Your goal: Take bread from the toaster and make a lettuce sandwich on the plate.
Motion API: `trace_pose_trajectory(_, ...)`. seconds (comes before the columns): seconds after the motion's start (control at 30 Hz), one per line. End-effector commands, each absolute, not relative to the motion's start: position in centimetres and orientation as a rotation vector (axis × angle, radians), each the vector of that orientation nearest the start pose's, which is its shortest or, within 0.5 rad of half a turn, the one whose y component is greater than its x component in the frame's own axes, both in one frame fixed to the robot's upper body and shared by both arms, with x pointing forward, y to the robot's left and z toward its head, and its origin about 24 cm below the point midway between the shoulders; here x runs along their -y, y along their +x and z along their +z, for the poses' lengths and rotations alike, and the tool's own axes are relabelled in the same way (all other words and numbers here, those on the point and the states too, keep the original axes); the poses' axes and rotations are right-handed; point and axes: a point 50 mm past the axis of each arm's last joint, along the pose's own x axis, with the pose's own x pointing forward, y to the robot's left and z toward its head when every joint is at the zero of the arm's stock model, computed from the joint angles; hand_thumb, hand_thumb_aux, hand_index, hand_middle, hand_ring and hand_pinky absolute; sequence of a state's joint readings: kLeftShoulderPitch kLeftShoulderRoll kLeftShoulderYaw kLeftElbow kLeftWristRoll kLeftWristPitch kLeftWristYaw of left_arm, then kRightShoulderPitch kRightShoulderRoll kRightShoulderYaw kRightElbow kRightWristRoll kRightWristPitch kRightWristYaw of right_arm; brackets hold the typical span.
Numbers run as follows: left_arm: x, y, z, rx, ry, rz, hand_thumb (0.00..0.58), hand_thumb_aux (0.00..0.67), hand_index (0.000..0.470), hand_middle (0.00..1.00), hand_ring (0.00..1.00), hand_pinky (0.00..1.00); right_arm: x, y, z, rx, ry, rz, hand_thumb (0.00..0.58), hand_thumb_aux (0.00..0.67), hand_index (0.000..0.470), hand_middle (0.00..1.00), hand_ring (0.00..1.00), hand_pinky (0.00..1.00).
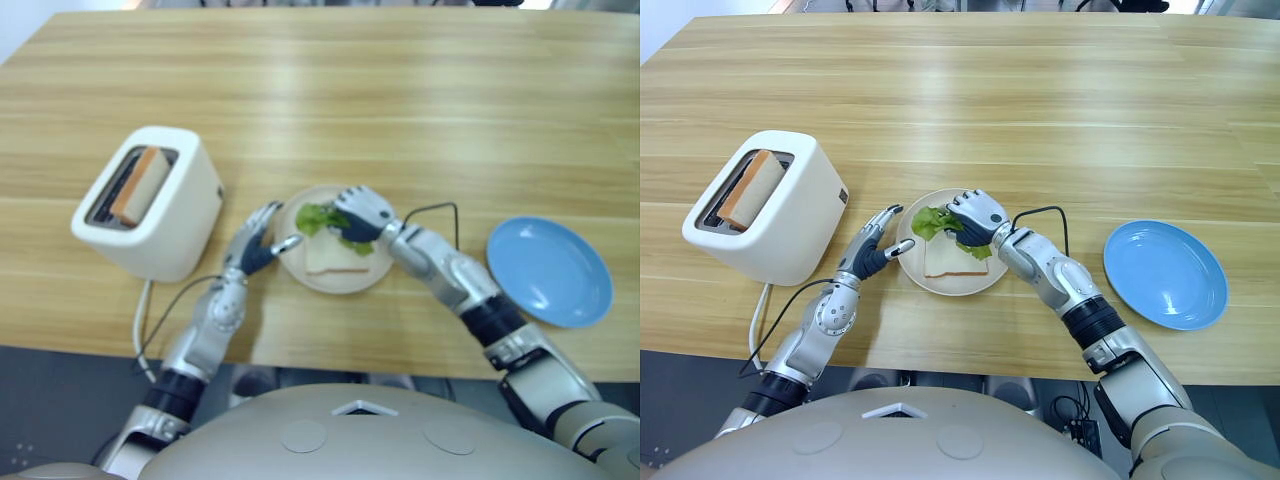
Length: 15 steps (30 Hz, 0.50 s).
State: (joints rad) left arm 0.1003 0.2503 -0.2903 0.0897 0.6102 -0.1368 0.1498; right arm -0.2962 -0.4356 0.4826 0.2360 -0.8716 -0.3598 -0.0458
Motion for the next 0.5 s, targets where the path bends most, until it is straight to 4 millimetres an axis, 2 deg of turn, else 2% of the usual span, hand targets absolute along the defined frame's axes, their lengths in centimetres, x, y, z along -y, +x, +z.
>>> trace_pose_trajectory(0.03,-13.4,21.7,-0.2,0.023,0.829,-0.262,0.0,0.0,0.0,0.0,0.0,0.0,9.8,26.6,3.0,0.428,-1.295,0.722,0.58,0.67,0.46,1.0,1.0,1.0)
trace_pose_trajectory(0.27,-13.5,21.6,-0.3,0.017,0.831,-0.262,0.0,0.0,0.0,0.0,0.0,0.0,10.3,26.6,1.1,0.355,-1.336,0.768,0.58,0.67,0.46,1.0,1.0,1.0)
trace_pose_trajectory(0.3,-13.5,21.6,-0.3,0.017,0.831,-0.262,0.0,0.0,0.0,0.0,0.0,0.0,10.4,26.5,0.8,0.343,-1.35,0.78,0.579,0.646,0.444,0.87,0.87,0.87)
trace_pose_trajectory(0.33,-13.5,21.6,-0.3,0.016,0.832,-0.263,0.0,0.0,0.0,0.0,0.0,0.0,10.6,26.5,0.6,0.334,-1.371,0.79,0.505,0.428,0.294,0.0,0.0,0.0)
trace_pose_trajectory(0.37,-13.5,21.6,-0.3,0.015,0.832,-0.263,0.0,0.0,0.0,0.0,0.0,0.0,10.7,26.5,0.4,0.329,-1.384,0.794,0.458,0.363,0.249,0.0,0.0,0.0)
trace_pose_trajectory(0.4,-13.5,21.6,-0.3,0.015,0.832,-0.263,0.0,0.0,0.0,0.0,0.0,0.0,10.8,26.5,0.2,0.321,-1.394,0.799,0.0,0.0,0.0,0.0,0.0,0.0)
trace_pose_trajectory(0.5,-13.5,21.6,-0.3,0.014,0.832,-0.262,0.0,0.0,0.0,0.0,0.0,0.0,11.0,26.5,0.1,0.318,-1.417,0.803,0.0,0.0,0.0,0.0,0.0,0.0)
